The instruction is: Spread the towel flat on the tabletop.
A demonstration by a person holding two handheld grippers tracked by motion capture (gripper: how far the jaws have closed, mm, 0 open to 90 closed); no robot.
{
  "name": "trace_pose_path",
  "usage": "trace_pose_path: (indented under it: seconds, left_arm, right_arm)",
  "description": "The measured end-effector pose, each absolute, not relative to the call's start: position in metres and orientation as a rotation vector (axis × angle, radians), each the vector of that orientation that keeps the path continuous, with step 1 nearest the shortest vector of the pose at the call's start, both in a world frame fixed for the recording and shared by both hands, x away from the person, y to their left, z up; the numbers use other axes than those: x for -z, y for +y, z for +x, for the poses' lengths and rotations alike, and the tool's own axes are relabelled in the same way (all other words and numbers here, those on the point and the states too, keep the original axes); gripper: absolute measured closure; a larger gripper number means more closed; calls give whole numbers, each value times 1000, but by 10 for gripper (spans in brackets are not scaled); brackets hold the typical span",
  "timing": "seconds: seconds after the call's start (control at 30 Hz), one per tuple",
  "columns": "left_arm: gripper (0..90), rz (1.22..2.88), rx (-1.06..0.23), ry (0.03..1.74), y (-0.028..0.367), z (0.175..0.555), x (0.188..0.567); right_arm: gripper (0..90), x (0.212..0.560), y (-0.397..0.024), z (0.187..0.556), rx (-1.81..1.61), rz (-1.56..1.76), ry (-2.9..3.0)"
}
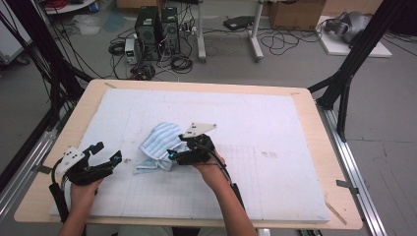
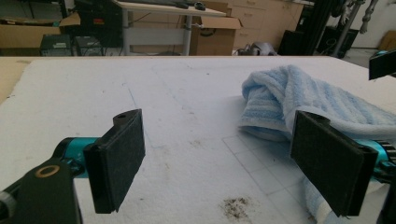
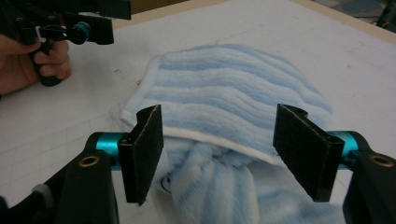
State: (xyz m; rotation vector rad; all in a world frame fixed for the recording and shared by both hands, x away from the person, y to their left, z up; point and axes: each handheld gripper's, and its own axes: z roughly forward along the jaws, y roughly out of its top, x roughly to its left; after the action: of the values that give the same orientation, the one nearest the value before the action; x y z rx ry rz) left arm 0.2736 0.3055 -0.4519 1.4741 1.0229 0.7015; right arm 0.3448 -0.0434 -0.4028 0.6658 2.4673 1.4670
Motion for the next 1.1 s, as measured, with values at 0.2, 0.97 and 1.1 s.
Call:
trace_pose_path:
  seconds: [0.2, 0.97, 1.1]
  left_arm:
    - [185, 1469, -703, 1022, 305, 273, 452]
    - [191, 1467, -703, 1029, 306, 274, 452]
    - [191, 1467, -701, 1031, 306, 274, 452]
  right_arm:
    - [410, 413, -20, 349, -1403, 600, 2546]
    - [850, 377, -122, 318, -1412, 740, 2304]
    - [850, 371, -148, 307, -1443, 780, 2232]
